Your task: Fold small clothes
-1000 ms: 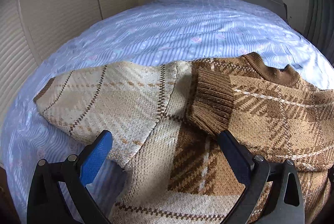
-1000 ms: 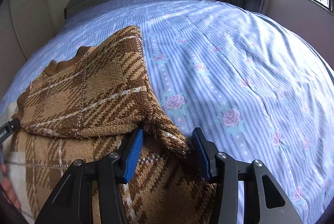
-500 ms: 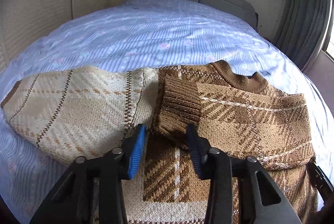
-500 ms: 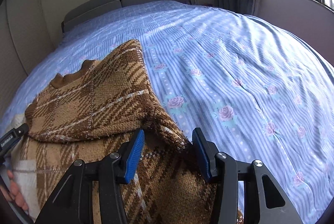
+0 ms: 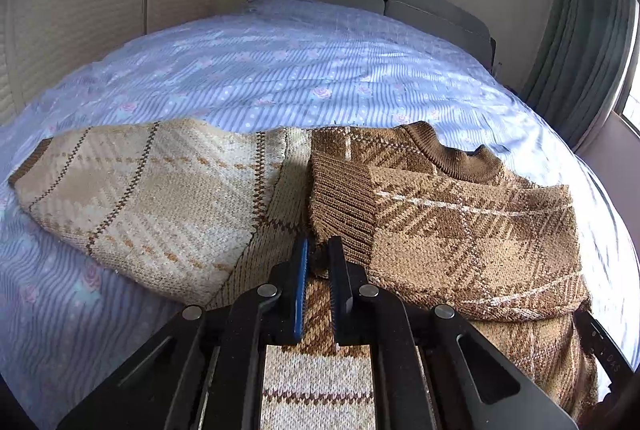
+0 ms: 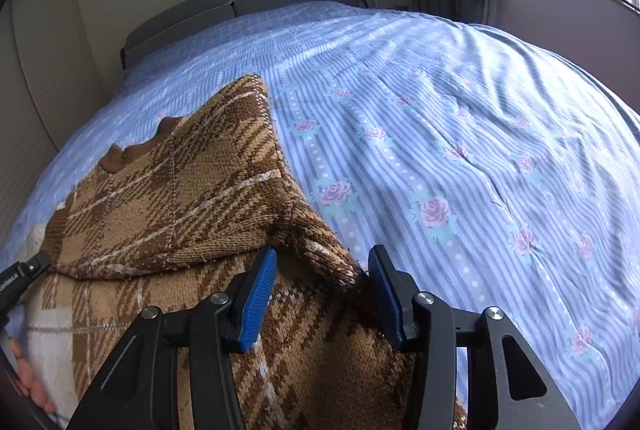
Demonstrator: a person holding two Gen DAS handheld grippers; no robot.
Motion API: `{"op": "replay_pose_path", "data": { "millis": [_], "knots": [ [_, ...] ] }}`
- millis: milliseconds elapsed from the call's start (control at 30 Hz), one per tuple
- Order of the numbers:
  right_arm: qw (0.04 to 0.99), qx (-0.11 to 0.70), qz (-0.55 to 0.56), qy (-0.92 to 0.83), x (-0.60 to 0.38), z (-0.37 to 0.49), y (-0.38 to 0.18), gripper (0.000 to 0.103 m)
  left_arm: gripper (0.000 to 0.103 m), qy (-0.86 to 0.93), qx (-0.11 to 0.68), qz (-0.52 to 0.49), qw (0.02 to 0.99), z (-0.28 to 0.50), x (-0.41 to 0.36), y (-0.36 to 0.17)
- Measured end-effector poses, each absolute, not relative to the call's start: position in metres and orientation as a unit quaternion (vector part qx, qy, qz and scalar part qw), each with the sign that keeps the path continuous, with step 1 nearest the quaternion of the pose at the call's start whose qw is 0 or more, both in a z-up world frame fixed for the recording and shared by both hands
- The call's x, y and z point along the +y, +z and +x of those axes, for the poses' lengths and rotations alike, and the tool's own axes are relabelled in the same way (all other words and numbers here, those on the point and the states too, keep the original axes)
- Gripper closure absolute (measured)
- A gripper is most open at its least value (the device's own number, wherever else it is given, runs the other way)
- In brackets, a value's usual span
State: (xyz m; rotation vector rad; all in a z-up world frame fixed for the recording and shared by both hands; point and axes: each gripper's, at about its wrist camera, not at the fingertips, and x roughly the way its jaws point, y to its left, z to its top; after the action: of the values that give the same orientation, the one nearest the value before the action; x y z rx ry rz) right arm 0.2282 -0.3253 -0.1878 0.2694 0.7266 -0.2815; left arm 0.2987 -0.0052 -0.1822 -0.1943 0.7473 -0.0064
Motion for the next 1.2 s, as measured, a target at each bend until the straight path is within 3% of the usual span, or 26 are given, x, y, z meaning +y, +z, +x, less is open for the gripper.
{"op": "replay_pose_path", "data": {
  "millis": [300, 433, 567, 667, 1200],
  "knots": [
    [0.916, 0.359, 0.112, -0.139, -0.318, 0.233, -0.191, 0.054, 0.087, 0.011, 0.377, -0.064, 0.924, 0.306, -0.011, -0.192],
    [0.918, 0.355, 0.120, -0.131, -0.317, 0.231, -0.183, 0.053, 0.052, 0.002, 0.375, -0.073, 0.924, 0.298, -0.007, -0.186],
    [0.921, 0.347, 0.138, -0.112, -0.309, 0.230, -0.171, 0.033, 0.047, -0.004, 0.369, -0.068, 0.927, 0.283, 0.005, -0.173],
    [0.927, 0.336, 0.124, -0.107, -0.285, 0.228, -0.160, 0.033, 0.038, 0.003, 0.361, -0.077, 0.930, 0.270, 0.030, -0.162],
    [0.956, 0.291, 0.033, -0.009, -0.057, 0.217, -0.112, 0.033, 0.036, 0.118, 0.344, -0.086, 0.927, 0.246, 0.241, -0.162]
  ]
}}
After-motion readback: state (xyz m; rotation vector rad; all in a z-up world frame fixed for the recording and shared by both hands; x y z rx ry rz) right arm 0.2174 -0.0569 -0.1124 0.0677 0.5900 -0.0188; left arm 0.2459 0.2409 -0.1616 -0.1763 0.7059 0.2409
